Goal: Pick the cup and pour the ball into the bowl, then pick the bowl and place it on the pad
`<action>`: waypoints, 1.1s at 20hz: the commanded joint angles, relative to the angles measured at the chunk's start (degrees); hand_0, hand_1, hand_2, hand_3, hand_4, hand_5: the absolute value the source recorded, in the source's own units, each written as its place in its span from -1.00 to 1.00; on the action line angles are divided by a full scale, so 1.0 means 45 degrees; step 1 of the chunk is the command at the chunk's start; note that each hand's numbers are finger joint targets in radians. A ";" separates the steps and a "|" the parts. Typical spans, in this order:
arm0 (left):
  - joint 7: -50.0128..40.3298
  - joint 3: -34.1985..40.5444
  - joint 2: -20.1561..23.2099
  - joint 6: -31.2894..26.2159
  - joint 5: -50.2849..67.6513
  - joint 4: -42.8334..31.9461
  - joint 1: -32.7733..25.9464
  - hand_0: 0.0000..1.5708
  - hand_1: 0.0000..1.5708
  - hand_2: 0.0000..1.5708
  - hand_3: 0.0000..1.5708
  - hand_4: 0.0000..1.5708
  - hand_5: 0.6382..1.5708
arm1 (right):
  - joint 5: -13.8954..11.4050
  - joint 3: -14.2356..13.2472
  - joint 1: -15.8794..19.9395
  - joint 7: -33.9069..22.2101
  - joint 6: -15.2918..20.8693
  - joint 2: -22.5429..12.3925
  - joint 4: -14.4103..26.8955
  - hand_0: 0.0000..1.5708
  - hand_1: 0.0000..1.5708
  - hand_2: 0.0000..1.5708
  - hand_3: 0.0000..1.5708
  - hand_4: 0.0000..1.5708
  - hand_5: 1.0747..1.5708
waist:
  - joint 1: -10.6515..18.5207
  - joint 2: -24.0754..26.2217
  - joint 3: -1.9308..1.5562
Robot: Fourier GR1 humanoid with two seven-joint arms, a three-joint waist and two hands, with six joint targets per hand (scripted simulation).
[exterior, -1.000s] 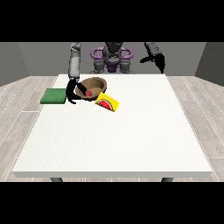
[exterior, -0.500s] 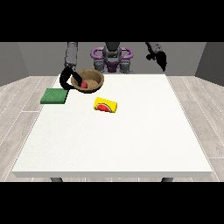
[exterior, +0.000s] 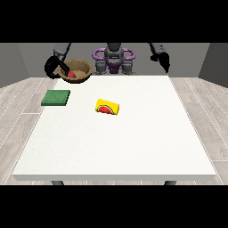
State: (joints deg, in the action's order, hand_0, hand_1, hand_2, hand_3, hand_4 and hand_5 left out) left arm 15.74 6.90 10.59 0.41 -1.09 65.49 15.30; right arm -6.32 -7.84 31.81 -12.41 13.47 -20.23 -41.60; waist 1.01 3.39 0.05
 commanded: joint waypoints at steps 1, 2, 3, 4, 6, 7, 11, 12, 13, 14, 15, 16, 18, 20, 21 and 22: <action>0.0214 0.0087 0.0049 -0.0333 0.0147 0.0153 -0.0128 -1.00 -1.00 -1.00 -1.00 0.31 0.70 | 0.0059 -0.0314 -0.0063 -0.0314 -0.0120 -0.0354 -0.0763 1.00 1.00 1.00 -0.07 -0.01 1.00 | 0.0223 -0.0561 -0.0011; 0.1373 0.0781 0.0665 -0.0655 0.0416 -0.0899 0.0206 -1.00 -1.00 -1.00 -1.00 0.34 0.71 | 0.0090 -0.0271 0.1246 -0.1202 -0.0059 -0.0504 -0.0902 1.00 1.00 1.00 -0.07 -0.01 1.00 | -0.0064 -0.1145 -0.0003; 0.0467 0.0131 -0.0067 -0.0054 0.0142 0.0253 0.0726 -1.00 -1.00 -1.00 -1.00 0.40 0.74 | 0.0322 -0.0906 0.0577 0.0105 -0.0029 -0.0811 -0.0312 1.00 1.00 1.00 -0.07 -0.01 1.00 | 0.0453 -0.1463 -0.0014; -0.0412 0.0008 0.0115 -0.0510 0.0328 0.0765 0.0646 -1.00 -1.00 -1.00 -1.00 0.47 0.77 | 0.0318 -0.1021 0.0556 0.0067 -0.0427 -0.1292 -0.0122 1.00 1.00 1.00 -0.14 0.00 1.00 | 0.0764 -0.1232 -0.0015; -0.0189 0.1130 0.1217 -0.1123 0.1141 0.0689 0.0862 -1.00 -1.00 -1.00 -1.00 0.60 0.85 | 0.0548 -0.1344 -0.0403 0.1371 -0.1368 -0.2300 0.0144 1.00 1.00 1.00 -0.72 0.12 1.00 | 0.0529 -0.1625 -0.0021; 0.0139 0.0979 0.1108 -0.1320 0.1133 0.0918 0.0192 -1.00 -1.00 -1.00 -1.00 0.64 0.87 | 0.0481 -0.1396 -0.0812 0.1494 -0.1301 -0.2340 0.0291 1.00 1.00 1.00 -1.00 0.13 1.00 | 0.0750 -0.1316 -0.0018; 0.0069 0.3513 0.3875 -0.3138 0.3085 0.0034 0.1069 -1.00 -1.00 -1.00 -1.00 0.67 0.99 | 0.1036 -0.2068 -0.0810 0.2275 -0.1469 -0.2702 0.0244 1.00 1.00 1.00 -1.00 0.10 1.00 | 0.0887 -0.2131 -0.0015; 0.0288 0.3797 0.4295 -0.3466 0.3356 0.0143 0.1386 -1.00 -1.00 -1.00 -1.00 0.65 1.00 | 0.1185 -0.2373 -0.0892 0.3151 -0.1345 -0.2694 0.0491 1.00 1.00 1.00 -1.00 0.10 1.00 | 0.1152 -0.2929 -0.0023; 0.1197 0.4062 0.4349 -0.3826 0.3453 -0.0561 0.1000 -1.00 -1.00 -1.00 -1.00 0.64 1.00 | 0.1216 -0.2357 -0.0318 0.2311 -0.1377 -0.2889 0.0259 1.00 1.00 1.00 -1.00 0.11 1.00 | 0.1177 -0.3046 -0.0006; 0.0575 0.4620 0.5177 -0.4101 0.3900 -0.0893 0.1674 -1.00 -1.00 -1.00 -1.00 0.63 1.00 | 0.0999 -0.2256 -0.0421 0.2929 -0.1246 -0.2979 0.0122 1.00 1.00 1.00 -1.00 0.04 0.99 | 0.0912 -0.3299 -0.0009; 0.1073 0.4815 0.5389 -0.4517 0.4016 -0.1173 0.1364 -1.00 -1.00 -1.00 -1.00 0.63 1.00 | 0.1040 -0.2277 -0.0436 0.2914 -0.0933 -0.2623 0.0096 1.00 1.00 1.00 -1.00 0.02 0.99 | 0.1166 -0.3329 -0.0006; 0.1356 0.4976 0.5589 -0.4914 0.4171 -0.1413 0.1232 -1.00 -1.00 -1.00 -1.00 0.61 1.00 | 0.1234 -0.2528 -0.0581 0.3279 -0.0720 -0.2416 0.0210 1.00 1.00 1.00 -1.00 0.01 0.98 | 0.1145 -0.3534 -0.0008; 0.1830 0.5133 0.5580 -0.4999 0.4174 -0.1510 0.0904 -1.00 -1.00 -1.00 -1.00 0.56 0.99 | 0.1554 -0.3036 -0.0663 0.3852 -0.1030 -0.2886 0.0626 1.00 1.00 1.00 -1.00 0.01 0.98 | 0.1166 -0.3820 -0.0014; 0.1796 0.5360 0.6170 -0.5294 0.4321 -0.2295 0.1522 -1.00 -1.00 -1.00 -1.00 0.54 0.98 | 0.1543 -0.2921 -0.0105 0.3916 -0.1145 -0.2821 0.0598 1.00 1.00 1.00 -1.00 -0.04 0.99 | 0.0923 -0.4356 -0.0013; 0.2064 0.5012 0.5754 -0.5058 0.3903 -0.2305 0.1123 -1.00 -1.00 -1.00 -1.00 0.52 0.97 | 0.1265 -0.2664 -0.0080 0.3334 -0.1259 -0.3092 0.0649 1.00 1.00 1.00 -1.00 -0.05 0.98 | 0.0895 -0.3766 -0.0011; 0.1367 0.5374 0.6601 -0.5773 0.4449 -0.2643 0.1460 -1.00 -1.00 -1.00 -1.00 0.51 0.97 | 0.1242 -0.2611 -0.0219 0.3125 -0.0668 -0.2528 0.0610 1.00 1.00 1.00 -1.00 -0.13 0.98 | 0.0919 -0.3507 -0.0010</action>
State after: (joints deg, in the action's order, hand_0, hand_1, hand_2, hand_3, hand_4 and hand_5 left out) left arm 22.28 29.21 36.44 -21.94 17.11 56.92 21.16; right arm -0.59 -19.47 30.48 2.09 8.94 -32.41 -39.51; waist 5.31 -12.74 0.01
